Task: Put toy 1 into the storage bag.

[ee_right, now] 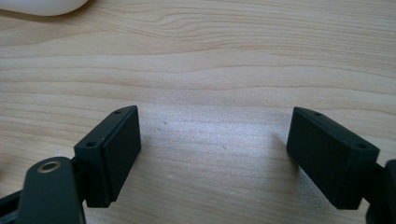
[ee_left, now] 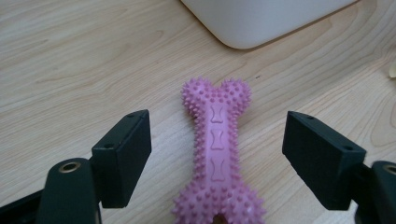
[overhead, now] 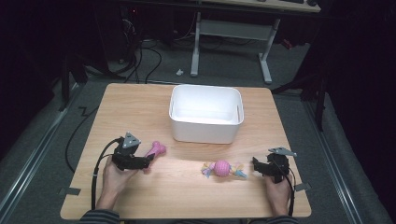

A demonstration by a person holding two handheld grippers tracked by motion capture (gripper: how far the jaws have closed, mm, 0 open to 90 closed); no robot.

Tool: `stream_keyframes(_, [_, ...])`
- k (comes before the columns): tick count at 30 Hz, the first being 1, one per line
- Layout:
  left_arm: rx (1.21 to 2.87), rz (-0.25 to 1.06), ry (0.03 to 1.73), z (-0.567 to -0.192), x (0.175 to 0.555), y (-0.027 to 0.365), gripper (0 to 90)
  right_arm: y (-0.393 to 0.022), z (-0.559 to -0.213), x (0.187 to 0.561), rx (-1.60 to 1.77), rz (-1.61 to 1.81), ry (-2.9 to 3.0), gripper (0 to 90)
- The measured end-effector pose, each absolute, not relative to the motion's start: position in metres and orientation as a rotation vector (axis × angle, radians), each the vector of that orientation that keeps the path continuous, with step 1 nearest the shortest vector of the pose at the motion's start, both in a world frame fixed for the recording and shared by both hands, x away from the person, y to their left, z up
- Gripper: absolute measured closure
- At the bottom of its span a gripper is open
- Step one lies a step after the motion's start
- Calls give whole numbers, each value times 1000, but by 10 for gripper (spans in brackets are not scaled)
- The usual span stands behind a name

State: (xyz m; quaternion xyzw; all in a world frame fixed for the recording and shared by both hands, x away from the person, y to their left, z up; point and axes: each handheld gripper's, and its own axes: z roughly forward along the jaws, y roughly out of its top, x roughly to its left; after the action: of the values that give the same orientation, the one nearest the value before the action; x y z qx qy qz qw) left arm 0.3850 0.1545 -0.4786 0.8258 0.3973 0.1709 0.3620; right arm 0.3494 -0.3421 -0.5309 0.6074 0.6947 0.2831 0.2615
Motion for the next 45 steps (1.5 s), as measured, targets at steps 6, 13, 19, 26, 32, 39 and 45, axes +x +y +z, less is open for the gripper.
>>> stream_keyframes(6, [2170, 439, 1020, -483, 393, 141, 276, -342, -531, 349, 1643, 767, 1882, 179])
stream_keyframes(13, [2217, 479, 1032, -490, 399, 133, 285, -342, -531, 349, 1642, 767, 1883, 179])
stream_keyframes(19, [2212, 469, 1050, -497, 402, 130, 326, -342, -531, 349, 1643, 767, 1882, 179])
stream_keyframes(26, [2249, 453, 1080, -507, 409, 130, 373, -342, -531, 349, 1641, 764, 1884, 179])
stream_keyframes(32, [2263, 428, 1080, -512, 411, 130, 426, -342, -531, 349, 1641, 764, 1885, 179])
stream_keyframes(39, [2278, 411, 1080, -514, 412, 130, 479, -342, -531, 349, 1643, 764, 1884, 179])
stream_keyframes(45, [2288, 394, 1068, -515, 412, 130, 525, -342, -531, 349, 1643, 765, 1884, 179])
